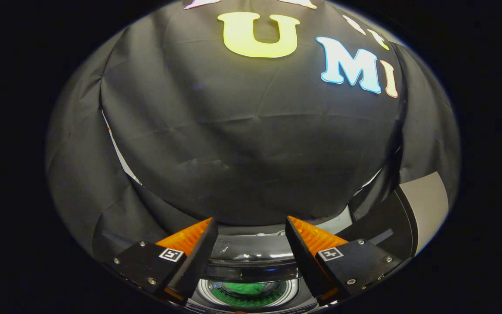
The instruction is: Put the clothes into the washing machine and then close the washing machine lid.
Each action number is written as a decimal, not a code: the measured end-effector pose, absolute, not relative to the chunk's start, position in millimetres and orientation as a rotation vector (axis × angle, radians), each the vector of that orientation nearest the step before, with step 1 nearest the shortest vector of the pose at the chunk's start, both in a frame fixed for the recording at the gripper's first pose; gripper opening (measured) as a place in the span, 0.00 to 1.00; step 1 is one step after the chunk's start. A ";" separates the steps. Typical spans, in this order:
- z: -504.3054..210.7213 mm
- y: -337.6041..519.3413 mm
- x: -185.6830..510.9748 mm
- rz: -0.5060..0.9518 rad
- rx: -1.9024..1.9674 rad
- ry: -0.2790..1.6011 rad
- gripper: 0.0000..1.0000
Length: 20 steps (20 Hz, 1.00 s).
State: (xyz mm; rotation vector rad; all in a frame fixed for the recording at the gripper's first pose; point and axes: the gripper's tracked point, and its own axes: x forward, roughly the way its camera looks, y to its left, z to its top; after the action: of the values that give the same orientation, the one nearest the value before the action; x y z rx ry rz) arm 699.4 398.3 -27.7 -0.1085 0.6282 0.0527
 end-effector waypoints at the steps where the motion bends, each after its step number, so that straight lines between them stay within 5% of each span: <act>1: -27.1 398.2 699.4 0.051 -0.107 0.613 0.96; 20: -24.9 398.0 684.9 0.029 -0.102 0.515 0.96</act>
State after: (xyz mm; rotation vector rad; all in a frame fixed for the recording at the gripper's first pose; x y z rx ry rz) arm 684.9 398.0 -24.9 -0.1023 0.5150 0.0294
